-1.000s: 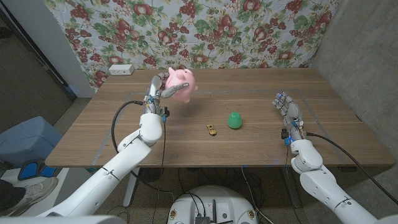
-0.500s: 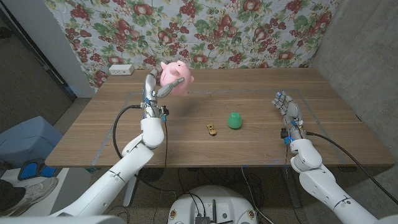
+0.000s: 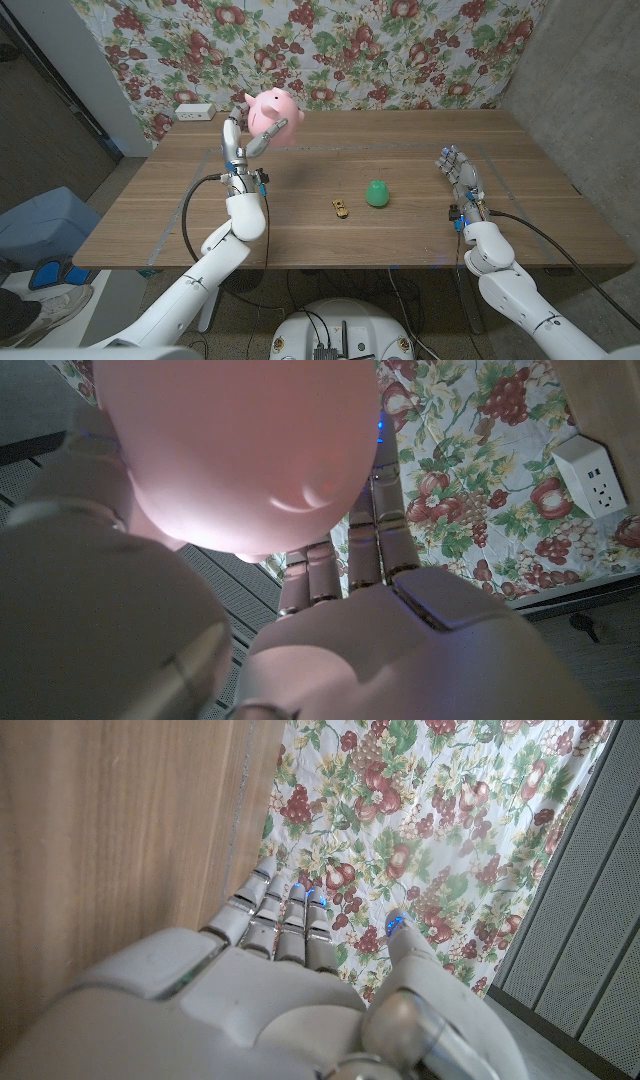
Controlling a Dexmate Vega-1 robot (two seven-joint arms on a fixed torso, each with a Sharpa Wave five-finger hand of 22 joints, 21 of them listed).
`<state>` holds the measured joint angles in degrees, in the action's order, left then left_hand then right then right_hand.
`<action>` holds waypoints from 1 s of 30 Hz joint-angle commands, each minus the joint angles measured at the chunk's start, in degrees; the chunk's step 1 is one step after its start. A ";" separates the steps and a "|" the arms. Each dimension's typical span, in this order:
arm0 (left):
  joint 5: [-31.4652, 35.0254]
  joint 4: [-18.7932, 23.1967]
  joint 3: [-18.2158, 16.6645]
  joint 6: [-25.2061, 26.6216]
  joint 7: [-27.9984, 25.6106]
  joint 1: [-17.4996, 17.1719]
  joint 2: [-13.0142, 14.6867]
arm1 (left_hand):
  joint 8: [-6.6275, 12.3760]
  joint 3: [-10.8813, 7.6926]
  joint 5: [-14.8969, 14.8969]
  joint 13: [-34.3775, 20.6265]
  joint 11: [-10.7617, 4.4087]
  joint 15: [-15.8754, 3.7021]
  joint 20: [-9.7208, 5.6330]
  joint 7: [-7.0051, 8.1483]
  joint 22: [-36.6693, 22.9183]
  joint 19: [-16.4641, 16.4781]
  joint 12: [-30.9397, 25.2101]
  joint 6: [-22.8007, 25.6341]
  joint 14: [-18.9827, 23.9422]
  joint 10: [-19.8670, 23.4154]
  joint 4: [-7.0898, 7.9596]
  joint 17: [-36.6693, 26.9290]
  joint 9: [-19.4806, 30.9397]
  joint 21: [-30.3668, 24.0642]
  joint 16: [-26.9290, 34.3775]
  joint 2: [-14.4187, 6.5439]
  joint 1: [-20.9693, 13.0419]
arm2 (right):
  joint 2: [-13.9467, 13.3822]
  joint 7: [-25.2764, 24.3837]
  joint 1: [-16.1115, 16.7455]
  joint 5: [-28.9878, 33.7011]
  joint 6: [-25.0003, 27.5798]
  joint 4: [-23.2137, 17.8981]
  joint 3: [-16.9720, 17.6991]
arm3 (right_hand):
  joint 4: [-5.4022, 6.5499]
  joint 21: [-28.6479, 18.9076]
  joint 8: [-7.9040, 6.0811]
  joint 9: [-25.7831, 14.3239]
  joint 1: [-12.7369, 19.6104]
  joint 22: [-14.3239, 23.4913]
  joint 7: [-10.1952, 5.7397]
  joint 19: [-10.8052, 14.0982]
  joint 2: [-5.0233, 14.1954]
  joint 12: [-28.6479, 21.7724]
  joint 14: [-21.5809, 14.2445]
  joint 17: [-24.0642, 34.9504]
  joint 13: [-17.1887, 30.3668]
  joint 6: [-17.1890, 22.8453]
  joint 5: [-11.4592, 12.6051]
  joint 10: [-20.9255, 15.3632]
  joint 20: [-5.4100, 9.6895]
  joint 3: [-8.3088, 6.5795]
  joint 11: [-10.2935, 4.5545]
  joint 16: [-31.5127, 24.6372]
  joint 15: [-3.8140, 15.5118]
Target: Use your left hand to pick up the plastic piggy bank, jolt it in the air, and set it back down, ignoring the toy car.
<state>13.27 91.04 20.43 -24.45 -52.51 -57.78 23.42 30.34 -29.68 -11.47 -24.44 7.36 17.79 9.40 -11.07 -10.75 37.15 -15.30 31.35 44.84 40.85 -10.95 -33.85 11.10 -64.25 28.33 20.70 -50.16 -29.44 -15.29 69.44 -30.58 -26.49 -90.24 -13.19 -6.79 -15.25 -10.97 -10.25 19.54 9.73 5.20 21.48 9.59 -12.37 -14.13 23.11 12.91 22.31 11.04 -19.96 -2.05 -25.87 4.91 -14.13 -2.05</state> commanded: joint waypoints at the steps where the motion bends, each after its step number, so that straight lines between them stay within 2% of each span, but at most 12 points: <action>1: 1.44 -3.02 -0.94 -4.18 -0.80 0.75 -1.66 | 2.16 -10.03 -8.19 -0.09 -14.92 -31.16 -20.36 10.06 -0.13 5.15 0.15 21.67 22.89 15.17 0.49 -0.08 8.83 -5.77 0.07 -25.37 -24.86 | 0.37 -0.67 -0.46 0.60 0.27 0.15 -0.42 | 0.00 0.27 -0.01 -0.24 -0.38 0.21 -0.04 0.68 0.11 0.10 -0.52 0.14 0.26 0.17 0.45 -0.33 0.10 -0.26 -0.11 -0.14 0.12; 10: -0.10 -1.93 -1.24 -1.31 2.03 0.58 -1.50 | 1.98 -10.29 -8.23 -0.27 -14.91 -31.16 -20.33 9.99 -0.06 4.89 0.27 21.70 22.98 15.39 0.49 -0.18 8.83 -6.08 0.01 -25.39 -24.82 | 0.62 -0.77 -1.03 0.52 0.53 0.52 -0.64 | -0.01 0.46 -0.01 -0.24 -0.38 0.22 -0.08 0.74 0.11 0.10 -0.50 0.09 0.26 0.17 0.45 -0.36 0.10 -0.29 -0.24 -0.12 0.07; 15: -3.65 3.61 -1.34 8.36 8.84 -0.75 0.58 | 1.93 -10.43 -8.26 -0.38 -14.93 -31.17 -20.32 10.03 -0.03 4.78 0.38 21.72 22.97 15.46 0.49 -0.13 8.96 -6.33 -0.13 -25.36 -24.77 | 0.55 -0.80 -1.25 0.56 0.76 0.54 -0.70 | -0.02 0.57 -0.01 -0.24 -0.39 0.22 -0.07 0.78 0.11 0.09 -0.49 0.07 0.26 0.17 0.45 -0.39 0.10 -0.30 -0.17 -0.12 0.08; 22: -6.71 9.68 -0.92 20.04 15.29 -1.26 3.58 | 1.83 -10.64 -8.32 -0.43 -15.02 -31.16 -20.28 10.14 0.02 4.62 0.56 21.72 23.03 15.58 0.47 -0.13 9.08 -6.61 -0.23 -25.35 -24.74 | 0.55 -0.66 -1.36 0.33 0.79 0.70 -0.74 | -0.02 0.68 -0.01 -0.24 -0.38 0.22 -0.06 0.83 0.12 0.11 -0.47 0.05 0.26 0.18 0.46 -0.33 0.09 -0.31 -0.11 -0.10 0.12; 30: -9.41 14.15 0.17 29.99 20.39 -0.59 6.80 | 1.72 -10.84 -8.38 -0.44 -14.85 -31.17 -20.28 10.23 0.05 4.48 0.82 21.75 23.18 15.54 0.46 -0.19 9.16 -6.89 -0.26 -25.33 -24.71 | 0.49 -0.37 -1.42 0.20 0.55 0.99 -0.75 | -0.03 0.83 0.01 -0.24 -0.39 0.23 -0.03 0.86 0.12 0.13 -0.42 0.01 0.26 0.12 0.46 -0.29 0.09 -0.33 -0.12 -0.08 0.11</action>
<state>7.62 98.79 19.59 -7.58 -39.35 -58.58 26.40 30.35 -29.69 -11.47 -24.59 7.16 17.68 9.40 -11.07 -10.49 37.15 -14.57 31.36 44.95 41.04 -10.95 -33.86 11.10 -64.26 27.83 20.70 -50.16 -28.92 -16.02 68.19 -30.13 -25.80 -89.61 -13.86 -6.79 -14.60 -10.97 -10.25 19.54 9.74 5.21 21.89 9.59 -12.37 -14.13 23.13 12.91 22.31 11.04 -19.96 -1.64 -25.87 4.91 -14.13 -2.05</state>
